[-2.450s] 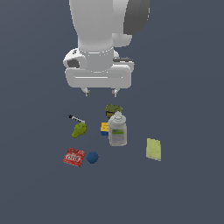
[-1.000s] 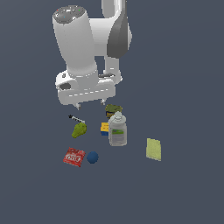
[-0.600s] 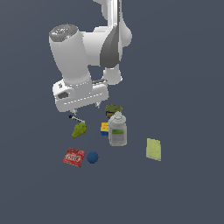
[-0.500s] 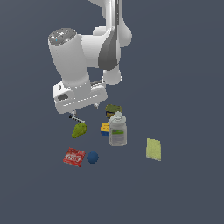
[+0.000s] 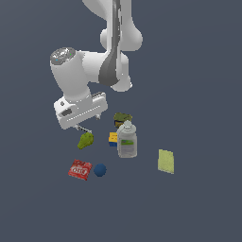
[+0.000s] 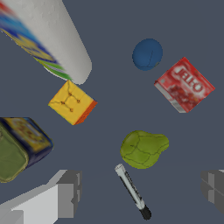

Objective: Pick up a designated object from a clutter of objects.

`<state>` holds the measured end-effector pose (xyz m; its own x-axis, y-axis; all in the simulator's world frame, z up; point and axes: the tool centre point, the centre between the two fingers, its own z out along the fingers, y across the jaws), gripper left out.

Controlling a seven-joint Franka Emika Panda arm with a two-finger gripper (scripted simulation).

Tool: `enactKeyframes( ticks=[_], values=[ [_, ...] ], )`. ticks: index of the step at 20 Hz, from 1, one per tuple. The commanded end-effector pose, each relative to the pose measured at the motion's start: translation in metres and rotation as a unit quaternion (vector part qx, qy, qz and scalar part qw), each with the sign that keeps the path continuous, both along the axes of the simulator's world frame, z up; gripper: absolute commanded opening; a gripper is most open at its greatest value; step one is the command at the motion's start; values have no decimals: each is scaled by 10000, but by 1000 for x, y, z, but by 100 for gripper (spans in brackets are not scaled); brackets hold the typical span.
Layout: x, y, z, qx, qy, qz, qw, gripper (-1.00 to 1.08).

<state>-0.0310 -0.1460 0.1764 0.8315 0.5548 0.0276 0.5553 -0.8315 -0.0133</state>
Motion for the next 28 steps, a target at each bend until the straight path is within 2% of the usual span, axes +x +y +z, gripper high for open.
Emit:
enactKeyframes(
  ticks=[1,12,28],
  values=[
    [-5,-7,-10,-7,-5,227,9997,100],
    [-30,-39,-54,-49,-11,1193,9929,100],
    [-72,-74,-106,-129,24,2410,9704,100]
  ],
)
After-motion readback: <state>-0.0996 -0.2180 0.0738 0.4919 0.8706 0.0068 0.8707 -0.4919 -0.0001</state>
